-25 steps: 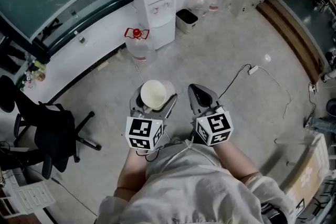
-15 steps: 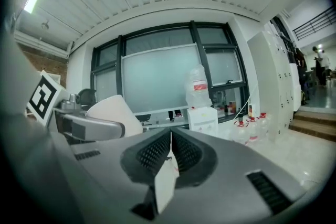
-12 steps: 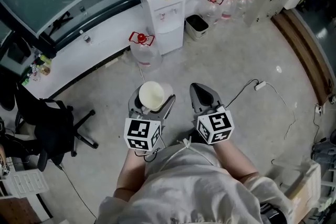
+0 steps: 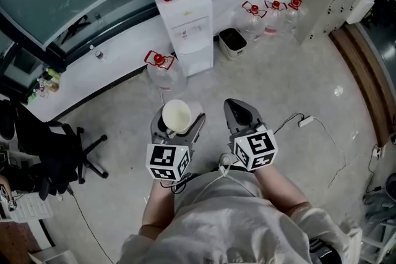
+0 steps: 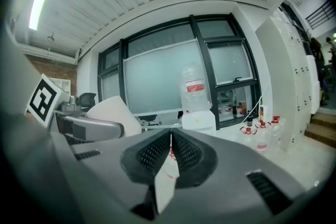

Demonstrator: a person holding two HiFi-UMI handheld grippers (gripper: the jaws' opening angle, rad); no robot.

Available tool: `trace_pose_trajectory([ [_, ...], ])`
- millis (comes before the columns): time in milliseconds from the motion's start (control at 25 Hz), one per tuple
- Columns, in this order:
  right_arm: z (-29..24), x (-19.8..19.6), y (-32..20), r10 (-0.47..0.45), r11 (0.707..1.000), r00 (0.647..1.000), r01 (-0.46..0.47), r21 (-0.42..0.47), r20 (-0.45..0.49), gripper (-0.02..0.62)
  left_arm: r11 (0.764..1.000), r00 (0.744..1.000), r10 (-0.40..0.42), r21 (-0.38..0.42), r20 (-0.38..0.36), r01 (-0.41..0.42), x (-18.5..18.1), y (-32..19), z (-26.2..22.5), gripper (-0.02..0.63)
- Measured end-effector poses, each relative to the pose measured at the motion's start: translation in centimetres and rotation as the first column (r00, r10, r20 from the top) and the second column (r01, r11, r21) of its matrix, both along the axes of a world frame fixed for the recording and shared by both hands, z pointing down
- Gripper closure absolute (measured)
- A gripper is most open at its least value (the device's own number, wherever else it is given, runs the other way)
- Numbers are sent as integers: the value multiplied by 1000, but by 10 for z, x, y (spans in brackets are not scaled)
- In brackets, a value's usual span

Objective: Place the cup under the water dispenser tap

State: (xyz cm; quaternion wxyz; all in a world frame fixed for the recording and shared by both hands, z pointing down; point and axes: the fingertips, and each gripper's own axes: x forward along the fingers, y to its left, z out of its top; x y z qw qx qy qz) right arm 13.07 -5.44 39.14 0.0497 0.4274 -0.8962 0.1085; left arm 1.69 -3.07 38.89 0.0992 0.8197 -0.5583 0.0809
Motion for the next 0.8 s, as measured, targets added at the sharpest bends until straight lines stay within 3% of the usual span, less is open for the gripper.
trace_pose_trajectory([
  [320, 21, 43, -52, -32, 998, 999, 32, -52, 13, 566, 998, 999, -33, -46, 10, 33, 42, -49, 18, 160],
  [800, 47, 40, -149, -39, 994, 999, 38, -98, -5, 566, 993, 999, -37, -111, 2, 37, 39, -146, 54, 160],
])
